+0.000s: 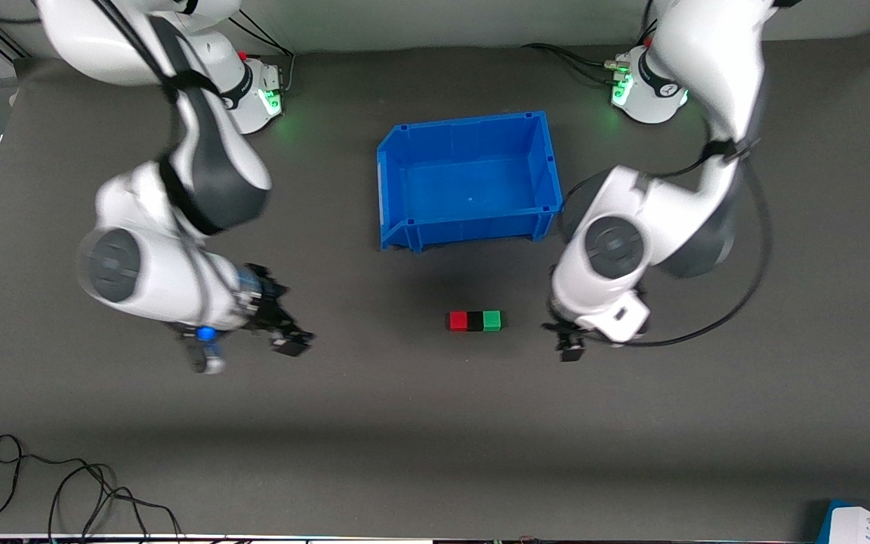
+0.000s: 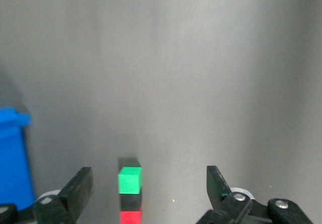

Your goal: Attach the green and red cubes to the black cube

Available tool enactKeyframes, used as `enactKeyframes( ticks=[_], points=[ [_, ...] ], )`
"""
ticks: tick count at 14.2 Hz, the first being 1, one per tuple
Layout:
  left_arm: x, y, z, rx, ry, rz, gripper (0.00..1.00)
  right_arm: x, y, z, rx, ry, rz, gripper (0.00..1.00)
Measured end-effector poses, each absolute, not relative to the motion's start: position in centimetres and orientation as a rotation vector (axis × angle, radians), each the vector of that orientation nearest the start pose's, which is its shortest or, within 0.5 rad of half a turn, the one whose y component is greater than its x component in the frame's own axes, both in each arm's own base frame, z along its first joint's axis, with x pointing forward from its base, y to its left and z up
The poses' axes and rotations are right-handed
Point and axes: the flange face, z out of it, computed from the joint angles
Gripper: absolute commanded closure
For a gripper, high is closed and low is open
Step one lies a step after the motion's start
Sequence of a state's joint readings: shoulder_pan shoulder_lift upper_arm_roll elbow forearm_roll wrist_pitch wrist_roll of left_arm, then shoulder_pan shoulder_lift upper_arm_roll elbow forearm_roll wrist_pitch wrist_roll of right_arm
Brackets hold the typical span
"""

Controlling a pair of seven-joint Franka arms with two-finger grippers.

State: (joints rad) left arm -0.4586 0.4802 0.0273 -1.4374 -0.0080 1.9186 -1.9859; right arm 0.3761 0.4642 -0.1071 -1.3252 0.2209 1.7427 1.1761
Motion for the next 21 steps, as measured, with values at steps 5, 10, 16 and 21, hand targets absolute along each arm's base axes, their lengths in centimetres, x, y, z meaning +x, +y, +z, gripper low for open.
enactKeyframes(
  ticks=[5,10,16,21],
  points=[
    [63.3,-16.8,52.6,-2.553,-1.86,-0.043,0.0,62.4,7.9,52.2,-2.929,0.763,0.136,0.0],
    [62.2,-12.6,53.6,-2.844,-1.079,0.06,0.0,59.9,4.9,55.5,-3.127,0.314,0.103,0.0],
    [61.0,-2.9,57.6,-2.985,-0.44,0.299,0.0,59.7,4.7,55.1,-3.143,0.174,0.114,0.0],
    [60.4,1.0,58.1,-3.059,-0.158,0.387,0.0,59.8,4.8,55.5,-3.119,0.107,0.091,0.0]
  ],
)
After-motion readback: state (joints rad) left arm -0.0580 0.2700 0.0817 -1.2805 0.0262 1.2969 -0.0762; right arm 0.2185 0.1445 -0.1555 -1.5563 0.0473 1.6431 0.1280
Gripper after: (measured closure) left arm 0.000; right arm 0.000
